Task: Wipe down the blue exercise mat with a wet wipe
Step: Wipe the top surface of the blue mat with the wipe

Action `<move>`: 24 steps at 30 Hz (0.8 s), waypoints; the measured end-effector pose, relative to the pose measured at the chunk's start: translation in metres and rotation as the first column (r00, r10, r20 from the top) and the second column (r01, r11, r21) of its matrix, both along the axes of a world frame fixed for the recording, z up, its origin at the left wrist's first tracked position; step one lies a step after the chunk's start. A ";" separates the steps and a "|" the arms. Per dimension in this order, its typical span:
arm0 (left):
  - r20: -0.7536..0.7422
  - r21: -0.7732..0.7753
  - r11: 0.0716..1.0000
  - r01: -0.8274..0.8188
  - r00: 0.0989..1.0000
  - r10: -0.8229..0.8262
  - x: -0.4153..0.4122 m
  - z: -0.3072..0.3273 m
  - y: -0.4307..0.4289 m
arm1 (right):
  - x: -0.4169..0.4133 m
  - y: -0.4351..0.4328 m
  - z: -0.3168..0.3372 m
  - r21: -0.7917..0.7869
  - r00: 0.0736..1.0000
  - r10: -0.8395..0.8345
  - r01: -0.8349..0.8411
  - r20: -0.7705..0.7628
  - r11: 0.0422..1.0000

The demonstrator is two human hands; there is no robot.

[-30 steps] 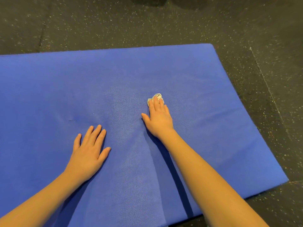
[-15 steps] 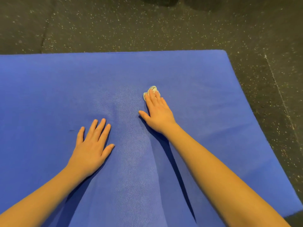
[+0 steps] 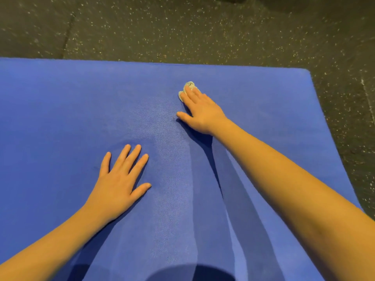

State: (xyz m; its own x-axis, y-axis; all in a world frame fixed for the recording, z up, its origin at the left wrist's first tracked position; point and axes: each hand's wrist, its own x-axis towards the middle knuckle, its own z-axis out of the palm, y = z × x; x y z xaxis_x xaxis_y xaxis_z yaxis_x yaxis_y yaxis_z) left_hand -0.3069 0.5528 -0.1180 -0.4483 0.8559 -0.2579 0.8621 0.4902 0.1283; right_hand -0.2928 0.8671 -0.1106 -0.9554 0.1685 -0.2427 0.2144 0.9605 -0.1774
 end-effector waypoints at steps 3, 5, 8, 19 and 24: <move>0.001 -0.008 1.000 0.000 1.000 0.000 0.001 0.000 0.000 | -0.014 0.036 0.002 0.067 0.989 -0.149 0.150 -0.019 0.986; -0.001 -0.011 1.000 0.006 1.000 -0.006 0.001 0.000 0.000 | -0.029 0.054 0.004 0.074 0.929 -0.369 0.366 0.027 0.928; -0.015 -0.019 1.000 0.018 1.000 -0.018 0.000 -0.002 0.000 | -0.051 0.051 0.009 0.004 0.913 -0.402 0.403 0.072 0.915; -0.021 -0.042 0.999 0.009 1.000 -0.010 0.000 0.003 0.002 | -0.035 0.046 -0.003 -0.038 0.932 -0.363 0.363 0.010 0.931; -0.024 -0.058 0.998 0.009 1.000 -0.010 0.000 0.004 0.002 | 0.005 0.062 -0.002 -0.010 0.978 -0.204 0.204 -0.052 0.979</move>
